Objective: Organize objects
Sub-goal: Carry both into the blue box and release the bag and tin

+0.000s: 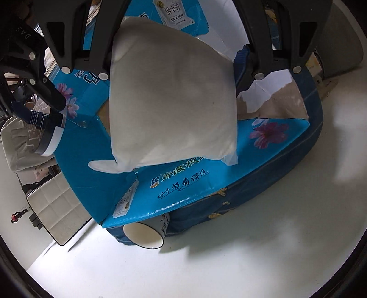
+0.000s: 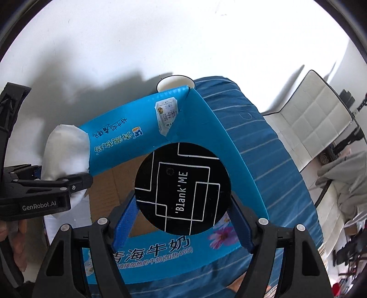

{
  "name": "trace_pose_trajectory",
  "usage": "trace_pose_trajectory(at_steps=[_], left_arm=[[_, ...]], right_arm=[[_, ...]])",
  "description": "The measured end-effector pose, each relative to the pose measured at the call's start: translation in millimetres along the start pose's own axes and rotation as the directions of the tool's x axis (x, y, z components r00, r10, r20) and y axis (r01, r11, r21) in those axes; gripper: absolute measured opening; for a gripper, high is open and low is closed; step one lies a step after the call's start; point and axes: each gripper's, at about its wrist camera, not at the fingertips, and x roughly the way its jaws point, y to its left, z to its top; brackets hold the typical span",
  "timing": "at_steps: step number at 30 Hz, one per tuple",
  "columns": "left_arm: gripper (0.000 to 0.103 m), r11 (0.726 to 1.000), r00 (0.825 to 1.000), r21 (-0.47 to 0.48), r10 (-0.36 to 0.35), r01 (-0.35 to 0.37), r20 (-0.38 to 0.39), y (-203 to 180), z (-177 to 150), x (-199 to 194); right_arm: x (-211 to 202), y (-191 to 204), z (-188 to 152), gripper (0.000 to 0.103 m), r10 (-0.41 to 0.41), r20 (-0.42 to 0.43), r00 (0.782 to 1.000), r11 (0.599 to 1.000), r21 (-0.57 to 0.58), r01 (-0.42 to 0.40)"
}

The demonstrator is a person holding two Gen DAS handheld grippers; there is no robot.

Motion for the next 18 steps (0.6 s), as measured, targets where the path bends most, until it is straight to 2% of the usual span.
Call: trace_pose_trajectory(at_steps=[9, 18], left_arm=[[0.072, 0.996, 0.998, -0.084, 0.019, -0.025, -0.063, 4, 1, 39], [0.074, 0.977, 0.995, -0.213, 0.006, -0.027, -0.101, 21, -9, 60]], right_arm=[[84, 25, 42, 0.077, -0.017, -0.138, 0.99, 0.964, -0.266, -0.02], [150, 44, 59, 0.078, 0.01, -0.234, 0.972, 0.94, -0.329, -0.089]])
